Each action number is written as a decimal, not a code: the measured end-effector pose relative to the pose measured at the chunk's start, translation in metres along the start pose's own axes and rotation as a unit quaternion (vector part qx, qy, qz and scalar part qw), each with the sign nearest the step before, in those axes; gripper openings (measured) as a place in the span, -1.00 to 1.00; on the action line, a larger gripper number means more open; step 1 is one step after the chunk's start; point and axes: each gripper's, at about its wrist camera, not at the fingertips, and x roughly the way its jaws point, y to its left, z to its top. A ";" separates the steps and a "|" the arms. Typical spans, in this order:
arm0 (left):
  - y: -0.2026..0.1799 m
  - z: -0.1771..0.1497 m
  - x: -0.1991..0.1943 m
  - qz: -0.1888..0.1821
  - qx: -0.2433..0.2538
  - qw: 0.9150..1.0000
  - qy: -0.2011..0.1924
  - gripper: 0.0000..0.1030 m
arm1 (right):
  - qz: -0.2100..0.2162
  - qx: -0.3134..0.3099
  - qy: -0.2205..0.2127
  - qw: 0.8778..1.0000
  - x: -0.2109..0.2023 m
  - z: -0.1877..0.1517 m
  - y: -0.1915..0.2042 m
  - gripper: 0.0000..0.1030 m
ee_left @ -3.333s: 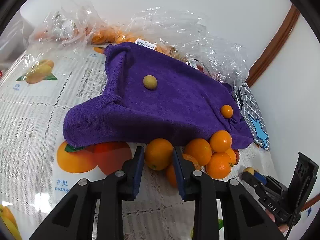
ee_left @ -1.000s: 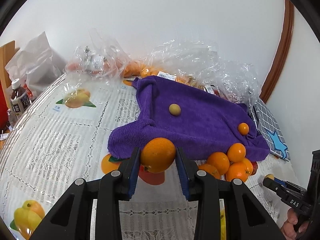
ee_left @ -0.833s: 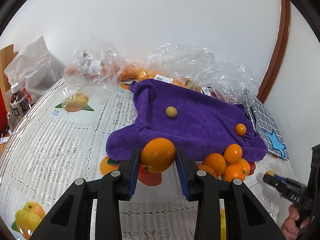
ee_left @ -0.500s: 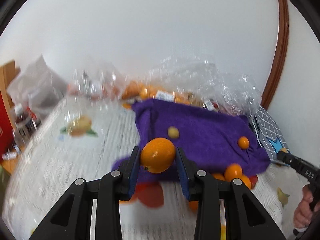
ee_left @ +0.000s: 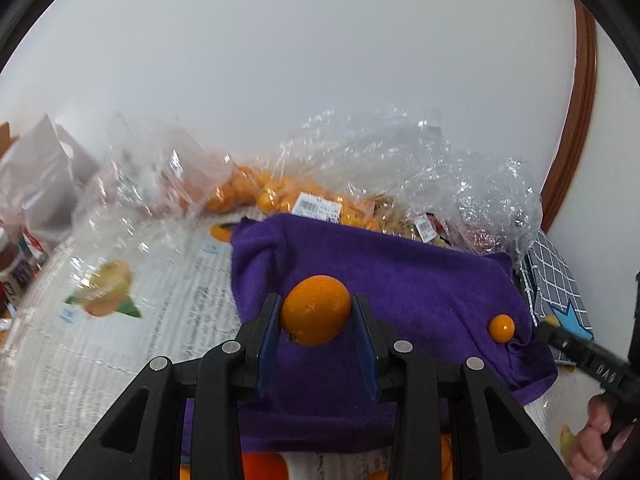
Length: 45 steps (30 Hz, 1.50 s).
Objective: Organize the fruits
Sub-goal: 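Carry both fruits onto the purple towel and open the right gripper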
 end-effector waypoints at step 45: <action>-0.007 -0.018 0.031 -0.008 0.003 0.998 0.058 -0.26 | -0.050 -0.048 -0.008 0.998 0.016 -0.019 0.015 0.02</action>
